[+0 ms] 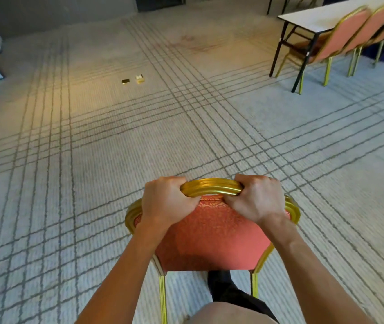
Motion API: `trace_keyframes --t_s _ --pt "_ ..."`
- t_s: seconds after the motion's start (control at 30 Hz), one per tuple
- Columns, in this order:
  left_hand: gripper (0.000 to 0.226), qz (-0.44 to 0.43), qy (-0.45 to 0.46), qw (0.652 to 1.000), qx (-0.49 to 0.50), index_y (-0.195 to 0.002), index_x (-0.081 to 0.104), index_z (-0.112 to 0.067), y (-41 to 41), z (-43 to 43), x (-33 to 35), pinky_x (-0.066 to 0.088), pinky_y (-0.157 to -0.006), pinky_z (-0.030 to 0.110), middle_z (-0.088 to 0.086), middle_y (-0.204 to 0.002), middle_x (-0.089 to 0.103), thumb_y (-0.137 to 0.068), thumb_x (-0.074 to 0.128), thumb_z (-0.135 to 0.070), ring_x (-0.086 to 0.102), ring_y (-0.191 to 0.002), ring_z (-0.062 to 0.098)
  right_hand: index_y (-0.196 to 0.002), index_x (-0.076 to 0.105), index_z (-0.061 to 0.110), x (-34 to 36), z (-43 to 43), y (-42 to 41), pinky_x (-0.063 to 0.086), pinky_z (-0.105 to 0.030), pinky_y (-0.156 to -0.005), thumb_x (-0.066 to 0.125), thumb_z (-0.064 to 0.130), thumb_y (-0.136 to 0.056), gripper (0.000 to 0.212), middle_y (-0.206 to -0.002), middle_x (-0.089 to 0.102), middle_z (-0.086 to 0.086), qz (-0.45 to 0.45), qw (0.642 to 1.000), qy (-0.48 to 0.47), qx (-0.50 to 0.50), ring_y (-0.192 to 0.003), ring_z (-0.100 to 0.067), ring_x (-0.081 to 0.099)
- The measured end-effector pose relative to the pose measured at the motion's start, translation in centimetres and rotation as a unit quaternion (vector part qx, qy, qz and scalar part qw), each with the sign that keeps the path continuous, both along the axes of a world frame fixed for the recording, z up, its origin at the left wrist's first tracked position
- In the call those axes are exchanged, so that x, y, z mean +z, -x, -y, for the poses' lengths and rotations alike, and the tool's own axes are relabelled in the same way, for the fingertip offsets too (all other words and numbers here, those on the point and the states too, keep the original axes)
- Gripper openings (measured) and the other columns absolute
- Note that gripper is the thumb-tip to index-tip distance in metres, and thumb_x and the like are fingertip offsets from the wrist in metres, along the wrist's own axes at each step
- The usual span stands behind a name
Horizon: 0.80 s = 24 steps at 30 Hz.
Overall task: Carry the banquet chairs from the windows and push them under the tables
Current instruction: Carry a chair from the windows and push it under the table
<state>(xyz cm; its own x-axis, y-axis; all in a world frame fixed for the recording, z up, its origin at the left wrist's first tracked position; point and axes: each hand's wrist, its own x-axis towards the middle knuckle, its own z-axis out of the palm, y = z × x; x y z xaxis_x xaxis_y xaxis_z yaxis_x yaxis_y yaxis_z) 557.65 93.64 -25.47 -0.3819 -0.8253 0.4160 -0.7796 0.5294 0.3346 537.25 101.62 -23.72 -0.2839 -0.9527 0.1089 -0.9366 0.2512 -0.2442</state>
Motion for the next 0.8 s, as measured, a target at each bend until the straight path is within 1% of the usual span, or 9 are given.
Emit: trace_keyframes --t_s 0.17,0.23,0.3,0.37,0.43,0.53,0.6,0.67,0.8 --pt "0.055 0.007 -0.009 1.0 -0.011 -0.048 0.024 -0.029 7.0 9.4 -0.2 0.037 -0.05 0.029 -0.001 -0.047 0.051 -0.068 0.069 -0.053 0.056 -0.048 0.024 -0.063 0.046 0.026 -0.6 9.2 6.9 0.042 -0.034 -0.063 0.063 0.054 -0.073 0.034 -0.075 0.072 -0.004 0.017 1.0 0.021 -0.001 -0.08 -0.034 0.069" --pt "0.054 0.001 0.002 1.0 -0.014 -0.049 0.025 -0.029 9.4 12.9 0.1 0.033 -0.048 0.027 -0.002 -0.046 0.049 -0.067 0.071 -0.051 0.054 -0.046 0.022 -0.062 0.045 0.026 -0.4 12.8 9.2 0.043 -0.034 -0.062 0.057 0.057 -0.07 0.035 -0.072 0.071 -0.004 0.018 0.999 0.03 0.001 -0.077 -0.034 0.068" --pt "0.05 0.01 0.003 1.0 -0.015 -0.05 0.029 -0.028 11.3 15.8 0.7 0.029 -0.05 0.025 -0.004 -0.045 0.046 -0.066 0.071 -0.05 0.052 -0.045 0.021 -0.061 0.044 0.025 0.0 15.8 11.4 0.045 -0.035 -0.064 0.061 0.056 -0.072 0.037 -0.073 0.071 -0.003 0.021 1.0 0.023 0.001 -0.078 -0.034 0.068" --pt "0.048 0.015 -0.001 1.0 -0.012 -0.05 0.032 -0.028 13.1 18.8 1.1 0.027 -0.05 0.025 -0.007 -0.045 0.038 -0.067 0.071 -0.05 0.05 -0.045 0.019 -0.061 0.044 0.024 0.3 19.0 13.4 0.041 -0.034 -0.063 0.066 0.053 -0.073 0.038 -0.072 0.071 -0.003 0.025 0.999 0.023 0.005 -0.078 -0.034 0.067" --pt "0.049 0.017 -0.001 1.0 -0.016 -0.05 0.033 -0.028 14.9 22.2 1.1 0.023 -0.047 0.023 -0.01 -0.045 0.033 -0.068 0.072 -0.051 0.044 -0.043 0.015 -0.061 0.045 0.024 0.3 22.3 15.1 0.04 -0.034 -0.061 0.061 0.055 -0.072 0.037 -0.069 0.069 -0.003 0.026 0.999 0.028 0.009 -0.074 -0.035 0.067" --pt "0.046 0.023 -0.016 0.999 -0.019 -0.049 0.037 -0.027 17.3 27.4 0.8 0.018 -0.048 0.018 -0.011 -0.045 0.035 -0.068 0.069 -0.053 0.04 -0.044 0.011 -0.062 0.05 0.023 -0.2 27.4 17.6 0.046 -0.035 -0.06 0.055 0.059 -0.069 0.037 -0.066 0.068 -0.002 0.02 0.999 0.041 0.002 -0.069 -0.034 0.066" --pt "0.047 0.019 -0.012 1.0 -0.021 -0.049 0.033 -0.029 18.9 31.1 0.1 0.018 -0.048 0.019 -0.011 -0.045 0.033 -0.069 0.067 -0.054 0.039 -0.044 0.011 -0.063 0.052 0.022 -0.9 30.9 19.1 0.046 -0.035 -0.06 0.059 0.058 -0.07 0.037 -0.066 0.068 -0.002 0.013 0.999 0.033 -0.003 -0.069 -0.033 0.067" --pt "0.047 0.015 -0.009 0.999 -0.026 -0.048 0.03 -0.03 20.6 35.2 -0.6 0.017 -0.047 0.02 -0.011 -0.045 0.033 -0.069 0.063 -0.056 0.039 -0.044 0.011 -0.06 0.047 0.024 -1.3 34.8 20.7 0.043 -0.034 -0.059 0.058 0.058 -0.071 0.037 -0.065 0.068 -0.002 0.012 0.999 0.029 -0.01 -0.069 -0.034 0.066" --pt "0.042 0.013 -0.034 0.998 -0.047 -0.049 0.038 -0.028 23.9 43.9 -1.4 0.018 -0.047 0.016 -0.009 -0.044 0.042 -0.068 0.063 -0.055 0.042 -0.045 0.011 -0.062 0.049 0.024 -1.5 42.8 23.5 0.044 -0.036 -0.064 0.065 0.057 -0.078 0.04 -0.069 0.069 -0.003 0.007 1.0 0.009 -0.029 -0.074 -0.033 0.066"
